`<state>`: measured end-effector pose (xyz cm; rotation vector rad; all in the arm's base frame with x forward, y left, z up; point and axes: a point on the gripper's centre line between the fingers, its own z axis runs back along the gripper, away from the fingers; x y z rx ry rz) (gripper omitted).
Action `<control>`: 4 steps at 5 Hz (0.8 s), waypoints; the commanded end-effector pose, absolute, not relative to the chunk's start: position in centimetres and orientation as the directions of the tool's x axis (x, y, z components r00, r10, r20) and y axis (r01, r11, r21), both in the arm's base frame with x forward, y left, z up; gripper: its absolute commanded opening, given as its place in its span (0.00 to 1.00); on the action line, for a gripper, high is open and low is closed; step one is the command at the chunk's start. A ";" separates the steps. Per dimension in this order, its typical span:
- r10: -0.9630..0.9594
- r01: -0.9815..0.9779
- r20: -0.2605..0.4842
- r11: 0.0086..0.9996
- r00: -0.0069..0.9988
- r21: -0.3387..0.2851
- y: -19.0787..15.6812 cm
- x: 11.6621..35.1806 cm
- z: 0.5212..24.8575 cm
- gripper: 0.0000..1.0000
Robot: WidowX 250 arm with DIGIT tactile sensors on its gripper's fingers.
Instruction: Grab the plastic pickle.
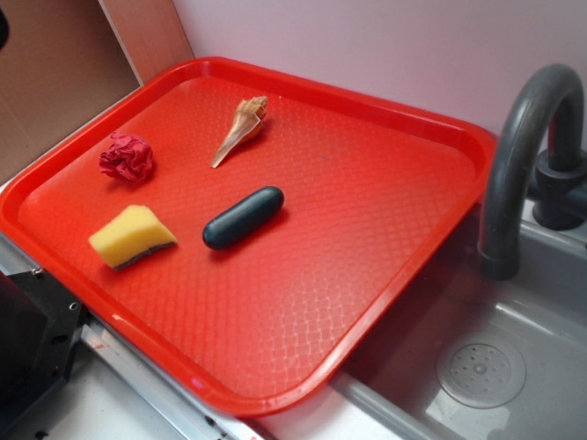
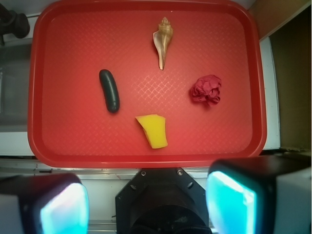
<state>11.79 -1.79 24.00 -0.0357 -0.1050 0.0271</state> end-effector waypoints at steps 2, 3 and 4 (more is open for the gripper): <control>0.033 -0.026 0.112 0.998 0.993 -0.059 -2.4 13.2 22.6 1.00; 0.094 -0.089 0.152 0.995 0.984 -0.041 -3.6 15.2 20.7 1.00; 0.070 -0.065 0.170 0.997 0.983 -0.038 -5.7 17.8 17.8 1.00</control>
